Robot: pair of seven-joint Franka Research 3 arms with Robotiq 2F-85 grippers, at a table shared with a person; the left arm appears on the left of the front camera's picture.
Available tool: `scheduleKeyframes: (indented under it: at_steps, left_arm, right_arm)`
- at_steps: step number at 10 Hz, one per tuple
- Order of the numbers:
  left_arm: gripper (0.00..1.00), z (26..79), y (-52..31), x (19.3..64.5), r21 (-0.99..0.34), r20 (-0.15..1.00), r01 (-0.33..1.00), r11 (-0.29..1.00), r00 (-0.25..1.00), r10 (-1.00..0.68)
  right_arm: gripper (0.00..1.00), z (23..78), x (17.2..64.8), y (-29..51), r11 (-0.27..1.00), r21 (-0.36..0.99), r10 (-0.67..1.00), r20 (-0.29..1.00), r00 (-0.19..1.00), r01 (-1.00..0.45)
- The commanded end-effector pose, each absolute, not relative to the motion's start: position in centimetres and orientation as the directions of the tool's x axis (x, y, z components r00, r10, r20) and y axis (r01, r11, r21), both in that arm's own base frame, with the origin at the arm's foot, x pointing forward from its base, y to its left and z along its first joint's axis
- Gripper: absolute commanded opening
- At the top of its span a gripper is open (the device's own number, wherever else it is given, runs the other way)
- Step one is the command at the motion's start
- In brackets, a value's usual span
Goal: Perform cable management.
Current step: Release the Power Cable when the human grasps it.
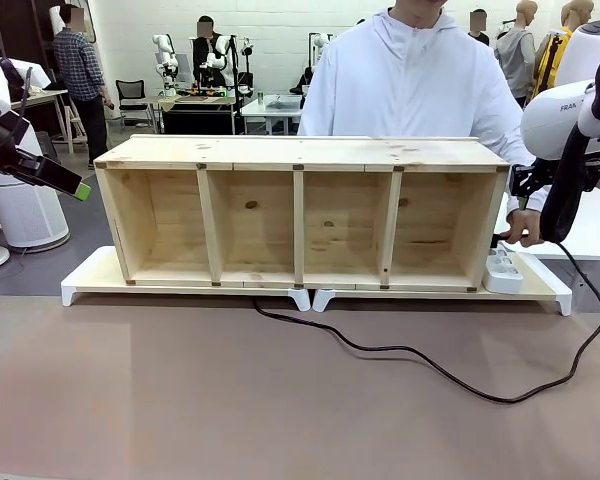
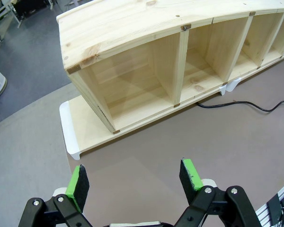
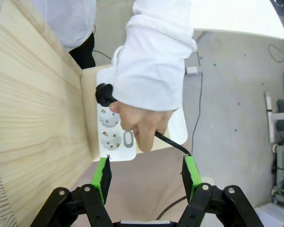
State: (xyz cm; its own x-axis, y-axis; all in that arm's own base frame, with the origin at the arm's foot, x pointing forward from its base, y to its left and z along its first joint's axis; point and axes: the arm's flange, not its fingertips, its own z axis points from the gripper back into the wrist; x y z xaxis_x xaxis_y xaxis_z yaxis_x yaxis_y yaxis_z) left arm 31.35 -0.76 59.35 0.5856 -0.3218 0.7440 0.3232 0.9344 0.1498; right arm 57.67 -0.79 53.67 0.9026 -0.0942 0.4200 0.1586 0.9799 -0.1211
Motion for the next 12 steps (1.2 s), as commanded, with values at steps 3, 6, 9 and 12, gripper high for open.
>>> scheduleKeyframes:
  at_steps: [3, 6, 9, 12]
  left_arm:
    - [1.0, 59.34, -0.77, 31.56, 0.147, 0.75, 0.316, 0.937, 0.582, -0.314]
    - [1.0, 59.34, -0.77, 31.56, 0.147, 0.75, 0.316, 0.937, 0.582, -0.314]
    - [1.0, 59.34, -0.77, 31.56, 0.147, 0.75, 0.316, 0.937, 0.582, -0.314]
    - [1.0, 59.34, -0.77, 31.56, 0.147, 0.75, 0.316, 0.937, 0.582, -0.314]
  right_arm:
    - [0.77, 53.64, 57.64, -0.75, 0.98, -0.123, -0.093, 0.416, 0.905, 0.157]
    - [0.77, 53.64, 57.64, -0.75, 0.98, -0.123, -0.093, 0.416, 0.905, 0.157]
    - [0.77, 53.64, 57.64, -0.75, 0.98, -0.123, -0.093, 0.416, 0.905, 0.157]
    - [0.77, 53.64, 57.64, -0.75, 0.98, -0.123, -0.093, 0.416, 0.905, 0.157]
